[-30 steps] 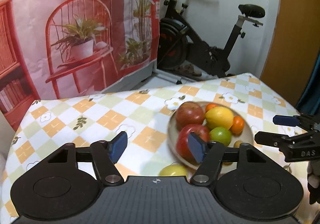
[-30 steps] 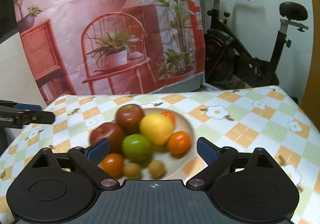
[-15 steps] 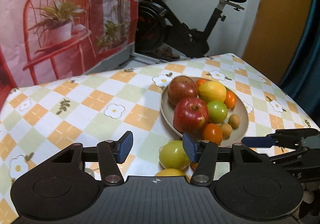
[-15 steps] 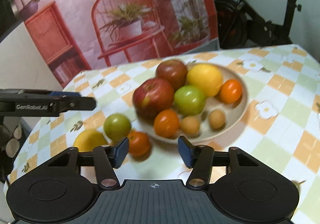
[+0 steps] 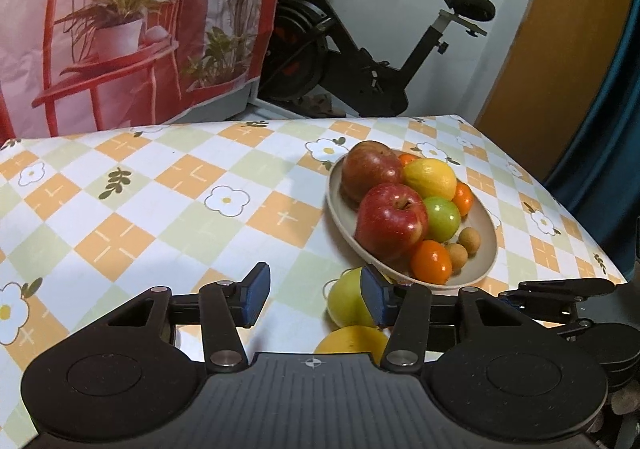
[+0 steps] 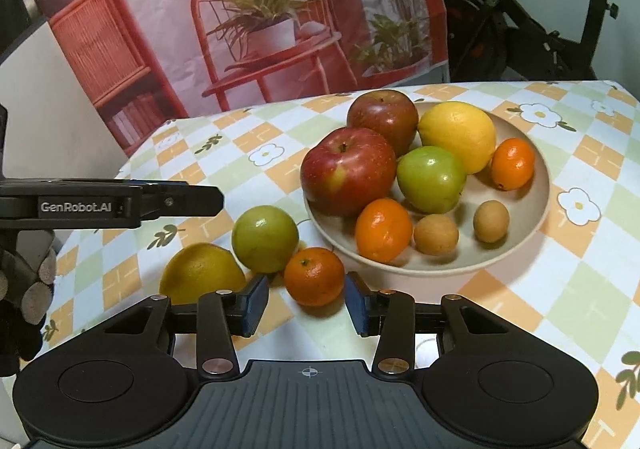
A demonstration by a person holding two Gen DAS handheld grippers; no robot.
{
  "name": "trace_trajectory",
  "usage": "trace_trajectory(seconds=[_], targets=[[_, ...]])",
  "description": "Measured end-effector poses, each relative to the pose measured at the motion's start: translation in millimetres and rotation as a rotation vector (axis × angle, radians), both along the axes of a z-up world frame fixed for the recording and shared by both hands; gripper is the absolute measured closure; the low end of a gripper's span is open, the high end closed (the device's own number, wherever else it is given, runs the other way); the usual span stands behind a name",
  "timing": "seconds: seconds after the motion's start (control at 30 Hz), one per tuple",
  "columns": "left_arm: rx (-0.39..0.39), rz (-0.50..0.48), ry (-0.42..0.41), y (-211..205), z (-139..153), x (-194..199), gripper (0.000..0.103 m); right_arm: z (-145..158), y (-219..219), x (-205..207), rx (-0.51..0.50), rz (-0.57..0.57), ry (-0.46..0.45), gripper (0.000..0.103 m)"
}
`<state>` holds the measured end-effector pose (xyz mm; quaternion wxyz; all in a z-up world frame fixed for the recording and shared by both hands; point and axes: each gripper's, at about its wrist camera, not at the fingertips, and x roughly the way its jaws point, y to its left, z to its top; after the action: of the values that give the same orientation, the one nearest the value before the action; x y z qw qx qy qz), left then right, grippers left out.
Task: Organize fruits
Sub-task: 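Grasp a green apple with the left gripper while the right gripper grasps a tangerine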
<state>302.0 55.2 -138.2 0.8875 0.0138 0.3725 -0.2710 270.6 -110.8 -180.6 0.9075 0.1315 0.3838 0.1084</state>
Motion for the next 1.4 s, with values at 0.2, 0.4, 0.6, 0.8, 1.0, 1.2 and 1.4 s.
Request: trace_trajectory(seconds=[0.2,0.4,0.6,0.8,1.0,1.2,1.4], targets=[[-0.012,0.012,0.003,5,1,3,0.051,-8,3,12,-0.002,-0.022,0.024,0.064],[-0.010,0.011,0.011,1,0,3,0.051,-13,6,17,-0.027,-0.011,0.016,0.068],[0.001,-0.012,0.036,-8,-2,2,0.050,-12,0,11,-0.025,-0.005,0.018,0.069],[0.027,-0.038,0.062,-22,-5,1,0.049,-9,-11,-3,-0.012,0.002,0.003,0.069],[0.073,-0.058,0.079,-37,-10,1,0.049,-6,-26,-16,0.010,-0.007,-0.013,0.069],[0.154,-0.044,0.092,-53,-16,3,0.049,-8,-48,-27,0.044,-0.044,-0.012,0.069],[0.201,-0.022,0.085,-61,-21,-1,0.052,-9,-65,-37,0.076,-0.067,-0.029,0.069]])
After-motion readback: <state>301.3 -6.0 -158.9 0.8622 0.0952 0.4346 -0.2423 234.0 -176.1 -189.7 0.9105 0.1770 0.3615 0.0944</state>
